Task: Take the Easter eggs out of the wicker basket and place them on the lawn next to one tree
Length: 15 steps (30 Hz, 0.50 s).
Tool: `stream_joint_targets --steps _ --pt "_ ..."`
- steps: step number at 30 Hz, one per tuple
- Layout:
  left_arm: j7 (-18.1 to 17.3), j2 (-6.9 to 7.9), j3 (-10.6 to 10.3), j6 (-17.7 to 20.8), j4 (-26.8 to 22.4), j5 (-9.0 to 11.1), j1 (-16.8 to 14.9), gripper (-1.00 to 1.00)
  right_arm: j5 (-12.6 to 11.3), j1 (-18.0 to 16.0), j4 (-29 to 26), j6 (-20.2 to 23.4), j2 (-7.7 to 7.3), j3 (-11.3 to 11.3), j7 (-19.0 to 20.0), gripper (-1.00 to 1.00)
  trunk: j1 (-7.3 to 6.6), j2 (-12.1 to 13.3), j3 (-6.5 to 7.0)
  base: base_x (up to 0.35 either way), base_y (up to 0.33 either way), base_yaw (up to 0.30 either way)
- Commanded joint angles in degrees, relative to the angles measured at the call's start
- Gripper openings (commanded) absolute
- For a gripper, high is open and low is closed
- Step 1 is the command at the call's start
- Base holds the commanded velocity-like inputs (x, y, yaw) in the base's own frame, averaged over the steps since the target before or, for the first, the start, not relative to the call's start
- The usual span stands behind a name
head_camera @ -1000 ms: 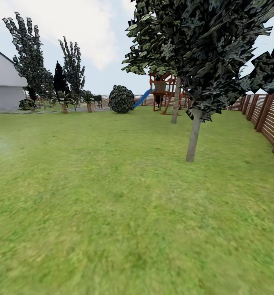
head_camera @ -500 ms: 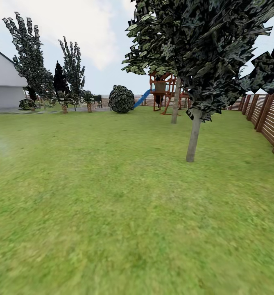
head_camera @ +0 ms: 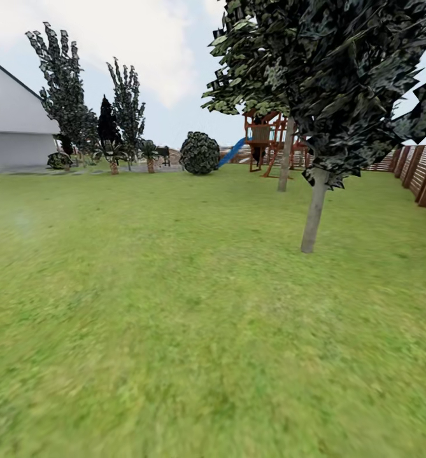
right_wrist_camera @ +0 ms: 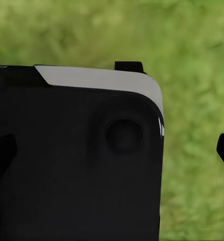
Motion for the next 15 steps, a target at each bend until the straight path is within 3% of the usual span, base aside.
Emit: stream_joint_targets --steps 1,15 --pt "-0.1 0.00 0.0 0.0 -0.1 0.0 0.0 1.00 0.0 0.0 0.1 -0.2 -0.02 0.0 0.0 1.00 0.00 0.0 -0.08 0.000 0.000 0.261" --pt "-0.1 0.08 0.0 0.0 -0.1 0.0 0.0 1.00 0.1 0.0 0.1 -0.2 -0.06 0.1 -0.1 1.00 0.00 0.0 -0.58 0.000 0.000 0.267"
